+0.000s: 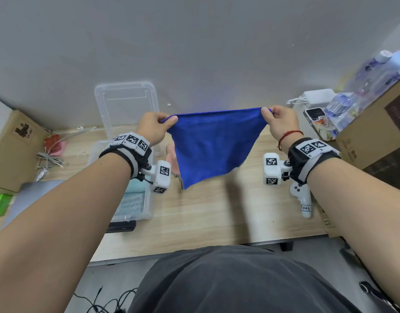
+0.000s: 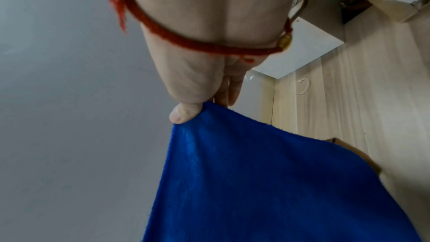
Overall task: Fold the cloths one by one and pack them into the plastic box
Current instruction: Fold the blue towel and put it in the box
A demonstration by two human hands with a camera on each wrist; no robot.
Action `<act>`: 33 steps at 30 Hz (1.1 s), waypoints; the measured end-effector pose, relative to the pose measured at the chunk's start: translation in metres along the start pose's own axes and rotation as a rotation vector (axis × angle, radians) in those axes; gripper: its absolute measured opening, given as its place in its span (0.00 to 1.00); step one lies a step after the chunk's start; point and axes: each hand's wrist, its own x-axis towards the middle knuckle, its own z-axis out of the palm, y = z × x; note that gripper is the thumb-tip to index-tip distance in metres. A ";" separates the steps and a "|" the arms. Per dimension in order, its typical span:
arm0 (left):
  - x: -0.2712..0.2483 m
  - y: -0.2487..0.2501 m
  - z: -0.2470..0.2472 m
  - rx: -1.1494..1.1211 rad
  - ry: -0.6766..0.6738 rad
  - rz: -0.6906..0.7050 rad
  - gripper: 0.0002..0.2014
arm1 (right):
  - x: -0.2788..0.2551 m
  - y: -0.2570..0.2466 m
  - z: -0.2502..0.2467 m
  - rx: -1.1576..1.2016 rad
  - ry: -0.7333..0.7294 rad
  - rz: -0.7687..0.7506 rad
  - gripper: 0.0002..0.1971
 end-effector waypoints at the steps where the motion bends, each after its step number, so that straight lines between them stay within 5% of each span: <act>1: 0.006 0.000 0.002 -0.098 0.022 -0.019 0.20 | 0.004 0.000 -0.002 0.054 0.021 0.004 0.13; 6: 0.015 0.015 0.009 -0.457 0.029 -0.049 0.22 | 0.020 0.000 -0.012 0.126 0.074 -0.004 0.17; 14: -0.010 -0.016 0.057 -0.403 -0.122 -0.132 0.18 | -0.012 0.046 -0.004 0.004 0.012 0.128 0.20; 19: -0.054 -0.093 0.111 -0.136 -0.183 -0.274 0.42 | -0.071 0.105 0.018 -0.059 -0.117 0.291 0.20; 28: -0.156 -0.159 0.178 -0.024 -0.364 -0.426 0.28 | -0.166 0.209 0.045 -0.178 -0.322 0.479 0.24; 33: -0.173 -0.165 0.190 -0.072 -0.372 -0.456 0.24 | -0.183 0.221 0.048 -0.231 -0.356 0.471 0.23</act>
